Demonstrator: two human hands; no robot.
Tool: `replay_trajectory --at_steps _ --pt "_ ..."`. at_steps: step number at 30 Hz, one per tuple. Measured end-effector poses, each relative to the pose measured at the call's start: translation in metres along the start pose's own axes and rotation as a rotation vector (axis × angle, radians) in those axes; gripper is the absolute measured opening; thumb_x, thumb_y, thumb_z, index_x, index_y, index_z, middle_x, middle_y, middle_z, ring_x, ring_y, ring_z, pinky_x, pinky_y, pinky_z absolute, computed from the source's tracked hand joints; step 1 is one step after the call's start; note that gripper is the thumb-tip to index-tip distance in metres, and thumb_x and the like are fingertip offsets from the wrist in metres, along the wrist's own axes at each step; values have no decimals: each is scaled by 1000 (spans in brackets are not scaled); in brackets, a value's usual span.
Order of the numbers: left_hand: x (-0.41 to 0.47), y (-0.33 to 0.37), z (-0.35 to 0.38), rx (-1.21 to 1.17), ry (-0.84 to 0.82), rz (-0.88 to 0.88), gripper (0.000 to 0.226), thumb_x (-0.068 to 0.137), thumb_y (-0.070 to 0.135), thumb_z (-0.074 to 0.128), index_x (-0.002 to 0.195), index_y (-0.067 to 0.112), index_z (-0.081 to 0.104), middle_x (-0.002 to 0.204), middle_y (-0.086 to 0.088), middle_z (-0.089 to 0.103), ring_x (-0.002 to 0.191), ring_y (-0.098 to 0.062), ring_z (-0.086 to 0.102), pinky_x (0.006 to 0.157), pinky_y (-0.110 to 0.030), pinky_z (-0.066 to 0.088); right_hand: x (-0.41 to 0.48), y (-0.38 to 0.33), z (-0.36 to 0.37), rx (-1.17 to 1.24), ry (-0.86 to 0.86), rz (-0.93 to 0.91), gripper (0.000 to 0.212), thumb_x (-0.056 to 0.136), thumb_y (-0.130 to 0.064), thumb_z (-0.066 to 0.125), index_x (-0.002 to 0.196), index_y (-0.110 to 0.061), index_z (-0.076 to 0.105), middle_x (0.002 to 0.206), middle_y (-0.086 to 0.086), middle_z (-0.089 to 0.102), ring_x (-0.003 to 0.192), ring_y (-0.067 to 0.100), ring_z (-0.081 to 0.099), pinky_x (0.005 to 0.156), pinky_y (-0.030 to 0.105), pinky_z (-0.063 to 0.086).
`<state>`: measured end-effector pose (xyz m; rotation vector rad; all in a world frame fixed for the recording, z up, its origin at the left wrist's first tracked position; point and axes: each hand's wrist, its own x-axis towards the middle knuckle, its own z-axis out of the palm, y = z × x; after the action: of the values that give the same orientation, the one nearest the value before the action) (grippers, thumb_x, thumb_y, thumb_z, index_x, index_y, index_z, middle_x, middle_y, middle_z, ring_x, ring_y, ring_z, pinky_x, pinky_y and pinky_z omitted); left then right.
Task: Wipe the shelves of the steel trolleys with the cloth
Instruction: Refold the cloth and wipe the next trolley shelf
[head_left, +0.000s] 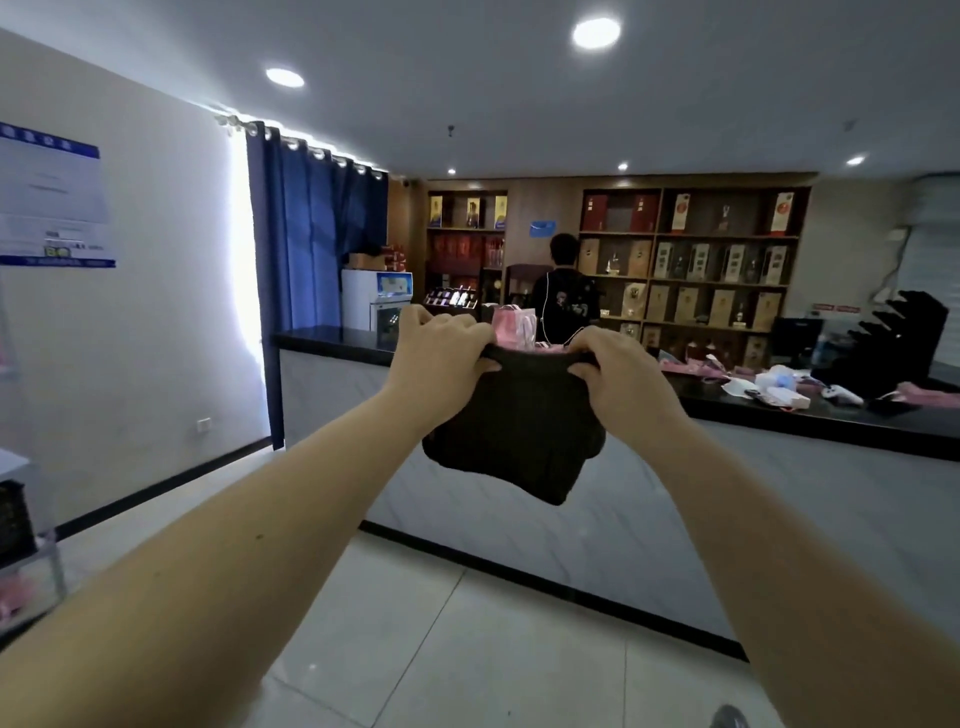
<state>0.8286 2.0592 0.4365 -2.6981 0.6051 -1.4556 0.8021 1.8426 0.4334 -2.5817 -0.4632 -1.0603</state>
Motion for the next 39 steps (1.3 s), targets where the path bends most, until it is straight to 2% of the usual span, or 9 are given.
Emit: replay_trajectory --at_steps 5,11,15,19,21,24,28,32,39 --pt "55 -38 87 -21 -26 70 23 95 44 56 106 25 65 99 6 66 90 -19 61 88 -37 26 69 41 58 4 -34 10 11 98 -15 53 107 -15 59 105 1 60 102 19 54 93 41 46" --pt "127 -72 213 -114 39 195 19 94 40 59 101 23 64 95 6 66 87 -19 62 85 -36 25 140 104 136 -86 21 69 10 96 -14 55 104 -17 60 105 2 59 99 18 55 90 38 47" --pt "178 -73 306 -211 49 268 22 95 42 54 103 24 65 100 7 67 91 -19 62 89 -37 24 181 163 183 -224 60 115 10 95 -15 56 103 -18 60 104 1 60 98 19 55 87 38 47" --pt "240 -51 396 -318 54 362 23 97 42 54 108 24 64 104 5 67 94 -20 62 89 -38 25 224 234 207 -356 6 239 12 94 -14 59 104 -20 59 103 0 59 98 21 55 82 34 41" --pt "270 -30 436 -351 61 424 23 97 42 53 110 25 62 105 5 67 95 -19 62 88 -38 25 236 269 211 -411 -12 291 11 94 -14 58 102 -21 58 101 0 57 97 21 55 79 33 38" --pt "306 16 486 -444 52 499 21 97 42 54 109 27 61 105 7 68 97 -18 63 90 -38 27 236 322 212 -504 -31 384 6 94 -15 57 99 -19 58 101 2 59 97 24 56 81 38 41" --pt "343 96 548 -562 23 594 22 98 41 53 111 27 62 109 6 67 104 -19 62 96 -41 24 217 396 203 -659 -88 477 10 96 -17 56 105 -17 60 107 4 63 103 26 56 84 38 39" --pt "372 178 592 -633 49 696 22 98 42 53 108 25 63 105 6 67 100 -18 63 91 -38 22 197 466 183 -714 -116 498 13 96 -15 55 107 -15 61 105 4 62 101 24 56 90 39 43" --pt "422 322 656 -874 -79 824 27 99 38 52 117 22 63 111 0 65 104 -22 59 85 -33 36 166 581 153 -822 -186 611 13 97 -19 54 107 -17 62 102 1 61 95 20 56 86 36 46"
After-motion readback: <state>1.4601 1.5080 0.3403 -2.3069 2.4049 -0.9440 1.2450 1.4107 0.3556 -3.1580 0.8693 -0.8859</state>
